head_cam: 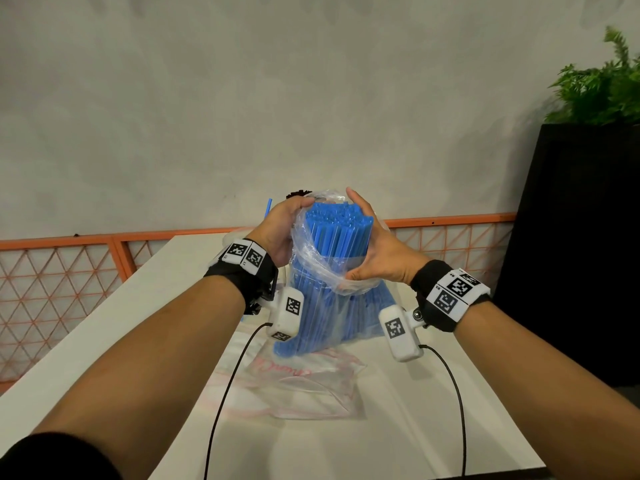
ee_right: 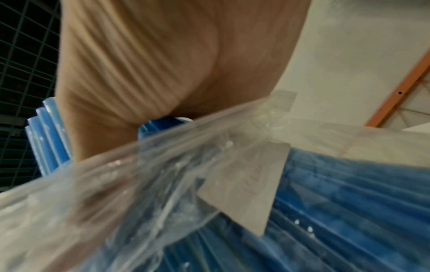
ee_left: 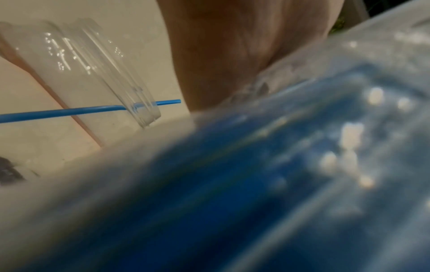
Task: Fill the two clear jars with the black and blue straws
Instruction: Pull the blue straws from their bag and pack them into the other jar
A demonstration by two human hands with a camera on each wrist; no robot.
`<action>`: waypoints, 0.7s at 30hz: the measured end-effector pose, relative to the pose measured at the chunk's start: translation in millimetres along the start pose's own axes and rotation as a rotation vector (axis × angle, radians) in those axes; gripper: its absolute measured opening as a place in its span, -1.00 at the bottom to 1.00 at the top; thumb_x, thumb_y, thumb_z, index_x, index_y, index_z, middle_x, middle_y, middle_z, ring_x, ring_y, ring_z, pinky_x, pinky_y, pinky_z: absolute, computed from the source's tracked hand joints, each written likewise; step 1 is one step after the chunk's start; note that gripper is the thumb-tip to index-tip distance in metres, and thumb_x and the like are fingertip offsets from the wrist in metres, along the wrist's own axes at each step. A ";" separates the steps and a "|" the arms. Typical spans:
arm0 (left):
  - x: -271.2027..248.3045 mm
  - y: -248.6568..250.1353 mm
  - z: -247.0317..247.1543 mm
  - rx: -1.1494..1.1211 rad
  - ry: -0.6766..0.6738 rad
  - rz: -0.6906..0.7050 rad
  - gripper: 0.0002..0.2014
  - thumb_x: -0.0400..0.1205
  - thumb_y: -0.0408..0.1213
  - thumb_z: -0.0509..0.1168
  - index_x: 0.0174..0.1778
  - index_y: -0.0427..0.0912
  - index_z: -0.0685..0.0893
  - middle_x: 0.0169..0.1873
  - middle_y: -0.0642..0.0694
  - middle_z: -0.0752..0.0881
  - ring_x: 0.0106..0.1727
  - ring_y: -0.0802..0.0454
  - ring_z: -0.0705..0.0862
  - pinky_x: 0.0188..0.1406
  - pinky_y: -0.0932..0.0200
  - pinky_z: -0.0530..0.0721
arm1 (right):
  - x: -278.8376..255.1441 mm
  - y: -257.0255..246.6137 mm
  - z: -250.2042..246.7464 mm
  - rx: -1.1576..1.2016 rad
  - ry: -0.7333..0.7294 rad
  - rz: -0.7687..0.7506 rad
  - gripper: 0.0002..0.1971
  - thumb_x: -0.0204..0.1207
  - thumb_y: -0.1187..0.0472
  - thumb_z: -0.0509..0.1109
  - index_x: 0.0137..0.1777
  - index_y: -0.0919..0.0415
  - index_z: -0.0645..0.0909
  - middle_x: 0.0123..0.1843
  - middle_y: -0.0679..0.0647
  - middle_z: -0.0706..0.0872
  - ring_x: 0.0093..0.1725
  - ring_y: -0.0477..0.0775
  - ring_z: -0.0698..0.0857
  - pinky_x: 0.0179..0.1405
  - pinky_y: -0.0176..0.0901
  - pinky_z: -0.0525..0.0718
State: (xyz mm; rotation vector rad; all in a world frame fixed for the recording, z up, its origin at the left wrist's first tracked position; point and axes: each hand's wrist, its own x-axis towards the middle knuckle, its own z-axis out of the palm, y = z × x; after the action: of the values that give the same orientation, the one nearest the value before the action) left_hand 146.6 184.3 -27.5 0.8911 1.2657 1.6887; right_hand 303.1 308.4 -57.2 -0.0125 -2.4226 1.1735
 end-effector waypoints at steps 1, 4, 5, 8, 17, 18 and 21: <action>0.4 -0.4 0.5 -0.007 0.000 0.008 -0.61 0.72 -0.12 0.11 0.39 -0.19 0.58 0.16 -0.27 0.67 0.09 -0.18 0.69 0.14 -0.07 0.65 | -0.3 0.6 0.5 0.003 -0.002 0.007 0.40 0.15 0.41 0.72 0.70 -0.13 -0.29 0.60 -0.08 0.29 0.61 -0.10 0.31 0.55 -0.13 0.33; 2.3 -1.8 -0.5 -0.017 -0.007 0.025 -0.55 0.73 -0.12 0.09 0.50 -0.21 0.52 0.23 -0.29 0.63 0.17 -0.23 0.65 0.19 -0.11 0.63 | 0.0 2.0 1.2 -0.003 -0.002 0.026 0.41 0.16 0.41 0.71 0.69 -0.13 -0.32 0.55 -0.20 0.31 0.60 -0.15 0.30 0.56 -0.11 0.32; 2.4 -2.4 -0.7 -0.018 -0.001 0.018 -0.55 0.73 -0.11 0.09 0.50 -0.20 0.53 0.22 -0.29 0.65 0.13 -0.21 0.68 0.14 -0.07 0.68 | 0.3 1.8 1.3 -0.007 -0.007 0.031 0.41 0.16 0.40 0.72 0.69 -0.13 -0.33 0.54 -0.21 0.31 0.59 -0.16 0.30 0.56 -0.13 0.31; 2.6 -4.8 -2.2 -0.010 0.012 -0.008 -0.58 0.71 -0.07 0.11 0.42 -0.16 0.61 0.13 -0.25 0.73 0.02 -0.16 0.76 -0.03 0.01 0.76 | 0.2 1.2 2.5 -0.003 -0.013 0.044 0.42 0.17 0.41 0.71 0.68 -0.14 -0.37 0.57 -0.17 0.29 0.60 -0.15 0.28 0.56 -0.11 0.30; 2.5 -11.8 -5.9 0.016 0.146 -0.023 -0.62 0.71 -0.16 0.17 0.33 -0.29 0.67 0.13 -0.31 0.75 0.10 -0.24 0.75 0.19 -0.16 0.72 | -3.2 -1.8 7.7 0.010 0.026 0.057 0.39 0.17 0.44 0.71 0.71 -0.01 -0.31 0.67 0.01 0.21 0.65 -0.05 0.23 0.64 0.07 0.23; 2.7 -11.1 -5.5 0.012 0.147 -0.020 -0.65 0.72 -0.17 0.16 0.29 -0.27 0.69 0.10 -0.30 0.77 0.07 -0.23 0.77 0.09 -0.11 0.74 | -3.3 -2.7 7.9 0.015 0.034 0.051 0.38 0.16 0.45 0.71 0.71 -0.01 -0.29 0.66 0.01 0.23 0.64 -0.06 0.25 0.64 0.05 0.25; 4.5 -4.5 -4.2 -0.006 0.148 0.012 -0.75 0.73 -0.21 0.18 0.11 -0.20 0.74 -0.04 -0.26 0.81 -0.10 -0.18 0.82 -0.19 0.01 0.78 | -3.0 -6.4 9.2 0.050 0.066 0.015 0.37 0.15 0.44 0.72 0.71 -0.05 -0.24 0.62 0.01 0.32 0.60 -0.08 0.34 0.59 -0.04 0.33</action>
State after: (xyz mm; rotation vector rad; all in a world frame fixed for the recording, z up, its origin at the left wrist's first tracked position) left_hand 141.9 187.5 -32.6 0.7838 1.3539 1.7944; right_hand 303.3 296.9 -58.5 -0.0530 -2.3387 1.2202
